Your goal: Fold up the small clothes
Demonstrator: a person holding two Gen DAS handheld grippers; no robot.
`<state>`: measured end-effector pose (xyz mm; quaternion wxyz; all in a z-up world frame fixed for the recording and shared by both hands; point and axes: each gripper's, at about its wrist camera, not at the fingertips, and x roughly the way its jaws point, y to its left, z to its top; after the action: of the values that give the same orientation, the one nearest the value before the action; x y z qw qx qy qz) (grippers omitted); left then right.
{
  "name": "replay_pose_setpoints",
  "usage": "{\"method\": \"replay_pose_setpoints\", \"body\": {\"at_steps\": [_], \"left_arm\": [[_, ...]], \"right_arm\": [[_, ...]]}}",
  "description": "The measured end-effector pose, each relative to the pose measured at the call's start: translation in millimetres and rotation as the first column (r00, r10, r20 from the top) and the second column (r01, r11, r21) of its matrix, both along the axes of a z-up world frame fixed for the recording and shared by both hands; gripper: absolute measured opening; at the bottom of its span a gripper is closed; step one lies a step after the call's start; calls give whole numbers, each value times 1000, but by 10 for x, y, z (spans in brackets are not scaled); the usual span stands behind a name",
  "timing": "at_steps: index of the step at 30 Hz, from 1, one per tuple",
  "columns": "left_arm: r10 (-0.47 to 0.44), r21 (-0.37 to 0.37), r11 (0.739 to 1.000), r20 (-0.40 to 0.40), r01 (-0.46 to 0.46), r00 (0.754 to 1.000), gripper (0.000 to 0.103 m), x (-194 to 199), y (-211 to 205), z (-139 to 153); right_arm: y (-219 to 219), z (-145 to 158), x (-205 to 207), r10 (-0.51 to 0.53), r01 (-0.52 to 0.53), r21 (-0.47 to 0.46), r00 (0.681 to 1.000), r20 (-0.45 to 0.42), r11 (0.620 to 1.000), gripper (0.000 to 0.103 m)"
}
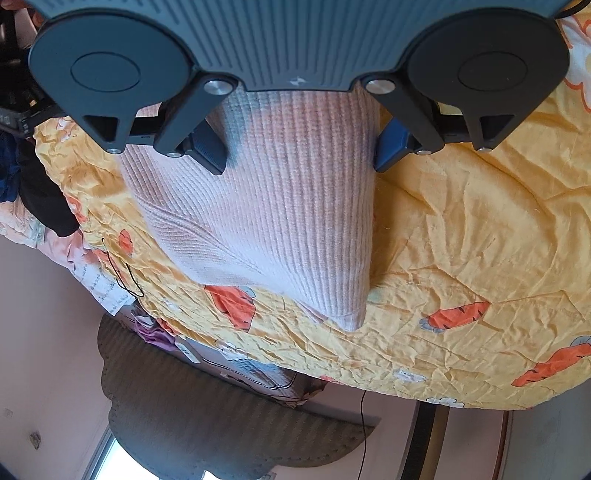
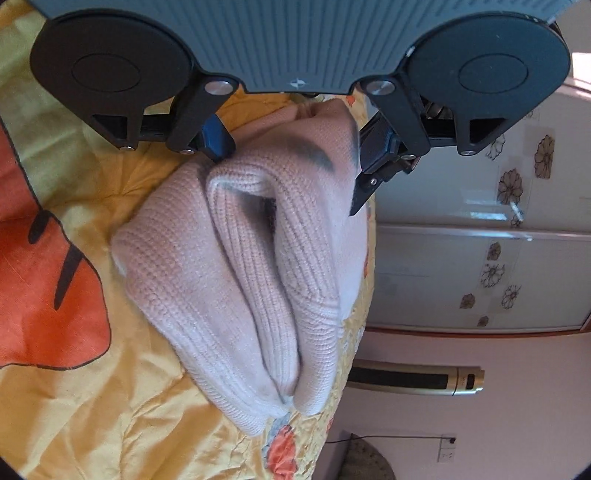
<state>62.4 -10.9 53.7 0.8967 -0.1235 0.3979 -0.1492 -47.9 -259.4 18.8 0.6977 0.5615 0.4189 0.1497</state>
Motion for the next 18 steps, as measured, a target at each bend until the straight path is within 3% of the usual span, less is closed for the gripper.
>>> {"method": "replay_pose_setpoints", "body": {"at_steps": [4, 6, 10, 14, 15, 16, 18], "left_arm": [[-14, 18, 1000, 9, 14, 1000, 86, 8, -32, -7], [-28, 56, 998, 23, 26, 999, 86, 9, -100, 12], [-59, 77, 996, 62, 54, 996, 86, -41, -265, 196], [-138, 102, 986, 84, 129, 987, 86, -143, -467, 169], [-146, 132, 982, 72, 135, 987, 89, -147, -518, 85], [-146, 168, 977, 71, 132, 987, 101, -152, -560, -14], [-153, 221, 966, 57, 137, 987, 103, -140, -583, -189]], "right_arm": [[61, -118, 29, -65, 65, -13, 997, -49, 998, 69], [61, -142, -6, -125, 123, -34, 991, -41, 992, 41], [193, 180, -15, -104, 127, -234, 988, 110, 964, 34], [-93, 663, -45, -115, 197, -309, 958, 264, 930, 33], [-198, 665, -50, -111, 198, -337, 959, 262, 921, 32], [-278, 587, -33, -110, 191, -367, 967, 228, 910, 32], [-409, 245, -16, -120, 152, -356, 986, 113, 922, 31]]}}
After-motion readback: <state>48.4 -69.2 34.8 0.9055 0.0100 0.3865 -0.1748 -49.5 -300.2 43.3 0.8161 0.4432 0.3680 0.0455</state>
